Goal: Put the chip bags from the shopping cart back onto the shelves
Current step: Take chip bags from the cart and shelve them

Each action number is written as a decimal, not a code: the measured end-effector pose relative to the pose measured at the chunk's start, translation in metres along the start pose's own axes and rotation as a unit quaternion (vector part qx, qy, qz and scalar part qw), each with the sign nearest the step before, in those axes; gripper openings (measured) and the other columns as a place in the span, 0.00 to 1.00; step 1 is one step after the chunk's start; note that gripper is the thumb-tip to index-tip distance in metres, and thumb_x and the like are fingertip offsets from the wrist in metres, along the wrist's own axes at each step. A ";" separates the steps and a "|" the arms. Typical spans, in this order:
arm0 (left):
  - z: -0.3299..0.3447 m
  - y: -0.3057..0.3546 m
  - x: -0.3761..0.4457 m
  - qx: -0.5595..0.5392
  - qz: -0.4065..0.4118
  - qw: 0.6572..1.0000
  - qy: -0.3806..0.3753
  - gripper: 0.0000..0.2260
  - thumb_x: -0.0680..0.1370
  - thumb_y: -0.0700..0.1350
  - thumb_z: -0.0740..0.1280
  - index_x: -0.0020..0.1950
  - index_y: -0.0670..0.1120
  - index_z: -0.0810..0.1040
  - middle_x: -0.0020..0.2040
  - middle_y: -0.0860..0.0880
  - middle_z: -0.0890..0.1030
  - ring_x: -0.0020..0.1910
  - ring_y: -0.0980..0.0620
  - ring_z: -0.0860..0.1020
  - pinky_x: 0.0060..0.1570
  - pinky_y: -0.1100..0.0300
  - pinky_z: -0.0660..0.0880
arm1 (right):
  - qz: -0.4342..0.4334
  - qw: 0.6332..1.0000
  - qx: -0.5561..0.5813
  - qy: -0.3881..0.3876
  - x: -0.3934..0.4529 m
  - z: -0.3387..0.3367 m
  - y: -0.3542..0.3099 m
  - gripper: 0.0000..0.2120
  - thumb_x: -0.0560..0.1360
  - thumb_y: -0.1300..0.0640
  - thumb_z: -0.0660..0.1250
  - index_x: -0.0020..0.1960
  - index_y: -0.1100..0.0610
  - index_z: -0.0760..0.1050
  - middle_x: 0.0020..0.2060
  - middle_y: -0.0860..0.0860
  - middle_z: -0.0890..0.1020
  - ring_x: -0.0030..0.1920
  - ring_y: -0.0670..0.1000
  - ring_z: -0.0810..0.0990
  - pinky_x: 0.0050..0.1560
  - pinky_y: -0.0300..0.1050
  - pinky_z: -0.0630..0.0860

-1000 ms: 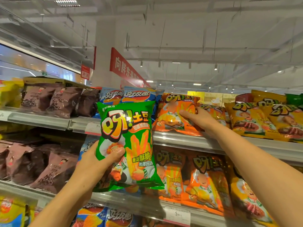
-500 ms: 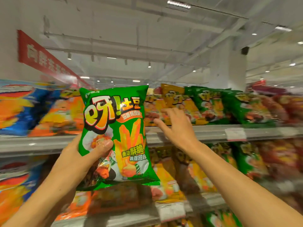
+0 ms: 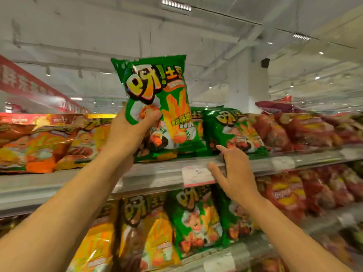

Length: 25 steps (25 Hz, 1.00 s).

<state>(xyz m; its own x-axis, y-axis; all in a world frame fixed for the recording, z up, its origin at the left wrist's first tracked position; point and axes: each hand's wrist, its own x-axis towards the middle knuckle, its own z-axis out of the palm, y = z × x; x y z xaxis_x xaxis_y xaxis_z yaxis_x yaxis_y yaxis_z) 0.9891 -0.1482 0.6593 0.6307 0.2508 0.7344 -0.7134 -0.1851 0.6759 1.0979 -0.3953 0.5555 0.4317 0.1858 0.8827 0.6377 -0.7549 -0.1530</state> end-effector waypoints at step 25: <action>0.095 -0.047 0.010 0.530 0.173 0.828 -0.062 0.35 0.77 0.66 0.62 0.80 0.56 0.58 0.80 0.50 0.58 0.79 0.46 0.56 0.73 0.44 0.64 | -0.064 0.994 -0.016 0.091 -0.008 0.017 0.023 0.26 0.83 0.38 0.54 0.73 0.49 0.74 0.72 0.53 0.73 0.76 0.56 0.66 0.75 0.58 0.66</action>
<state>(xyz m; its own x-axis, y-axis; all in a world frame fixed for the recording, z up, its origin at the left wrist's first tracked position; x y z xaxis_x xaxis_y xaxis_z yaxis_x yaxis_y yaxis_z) 1.0574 -0.2270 0.6408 0.5184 -0.0790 0.8515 -0.2301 -0.9719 0.0500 1.1200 -0.4035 0.5377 0.2248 0.1670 0.9600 0.6585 -0.7522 -0.0233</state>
